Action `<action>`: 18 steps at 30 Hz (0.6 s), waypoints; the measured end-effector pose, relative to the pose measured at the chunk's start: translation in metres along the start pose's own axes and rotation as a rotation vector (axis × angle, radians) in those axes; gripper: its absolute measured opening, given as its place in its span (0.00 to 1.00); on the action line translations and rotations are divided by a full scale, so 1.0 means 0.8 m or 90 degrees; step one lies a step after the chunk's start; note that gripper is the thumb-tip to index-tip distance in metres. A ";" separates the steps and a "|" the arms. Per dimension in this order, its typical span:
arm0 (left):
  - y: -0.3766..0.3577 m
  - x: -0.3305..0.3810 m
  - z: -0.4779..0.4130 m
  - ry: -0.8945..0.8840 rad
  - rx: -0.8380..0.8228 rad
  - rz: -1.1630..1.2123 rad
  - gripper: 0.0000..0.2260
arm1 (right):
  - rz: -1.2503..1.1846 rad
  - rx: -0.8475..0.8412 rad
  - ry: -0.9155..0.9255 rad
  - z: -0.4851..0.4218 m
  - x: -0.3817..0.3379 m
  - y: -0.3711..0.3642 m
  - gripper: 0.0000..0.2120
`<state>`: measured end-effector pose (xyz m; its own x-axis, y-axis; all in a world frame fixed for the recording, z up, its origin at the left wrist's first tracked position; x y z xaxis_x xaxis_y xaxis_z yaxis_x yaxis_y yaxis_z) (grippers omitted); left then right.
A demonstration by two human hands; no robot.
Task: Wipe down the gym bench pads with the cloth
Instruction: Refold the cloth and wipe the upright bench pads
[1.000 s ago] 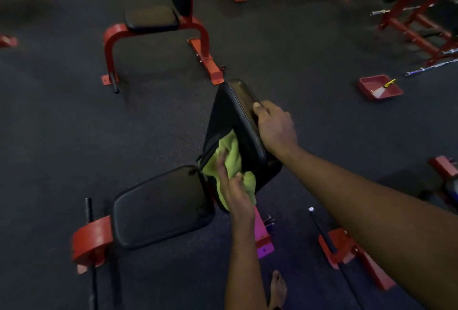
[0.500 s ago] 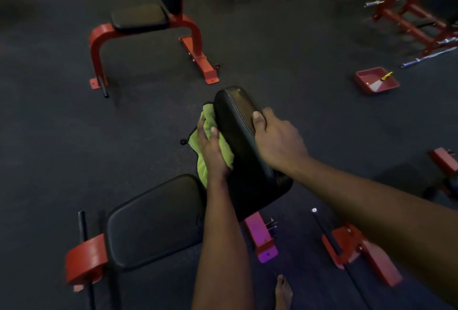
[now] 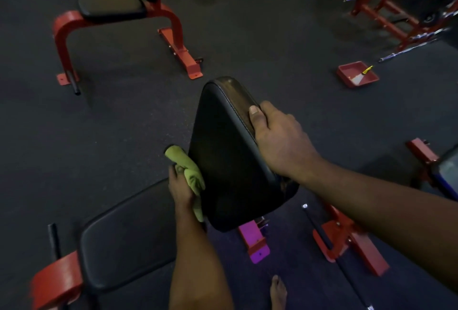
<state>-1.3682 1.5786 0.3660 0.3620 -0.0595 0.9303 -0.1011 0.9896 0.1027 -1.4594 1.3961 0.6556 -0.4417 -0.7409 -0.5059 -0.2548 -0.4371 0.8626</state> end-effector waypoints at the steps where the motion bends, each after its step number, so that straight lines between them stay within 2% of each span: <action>1: 0.013 0.011 0.002 -0.037 0.022 -0.026 0.09 | -0.001 -0.002 -0.001 0.000 0.000 -0.001 0.17; 4: 0.064 0.064 0.003 -0.193 0.090 -0.039 0.08 | 0.004 0.010 0.005 0.002 -0.002 0.000 0.16; 8: 0.105 0.133 0.023 -0.258 0.055 0.037 0.11 | 0.020 0.026 0.003 0.005 -0.005 0.004 0.16; 10: 0.103 0.152 0.032 -0.272 0.008 -0.013 0.15 | 0.029 0.031 -0.004 0.004 -0.004 0.003 0.16; 13: 0.072 0.165 0.041 -0.255 0.014 -0.149 0.19 | 0.035 0.029 -0.010 0.003 -0.003 0.002 0.16; 16: 0.049 0.166 0.062 -0.168 0.027 -0.104 0.17 | 0.029 0.032 -0.008 0.004 -0.004 0.003 0.16; 18: 0.050 0.173 0.071 -0.173 0.057 -0.059 0.16 | 0.026 0.034 -0.010 0.004 -0.003 0.002 0.16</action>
<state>-1.3749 1.6025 0.5187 0.1129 -0.1933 0.9746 -0.1650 0.9636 0.2102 -1.4611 1.3990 0.6583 -0.4656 -0.7499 -0.4700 -0.2809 -0.3783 0.8820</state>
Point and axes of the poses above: each hand's wrist, its own z-axis away from the middle knuckle, its own y-axis out of the back of the hand, x = y × z, the point moved 6 cm from there along -z, towards the middle knuckle, and after that the axes turned 5 degrees about x, right-handed, at the moved point
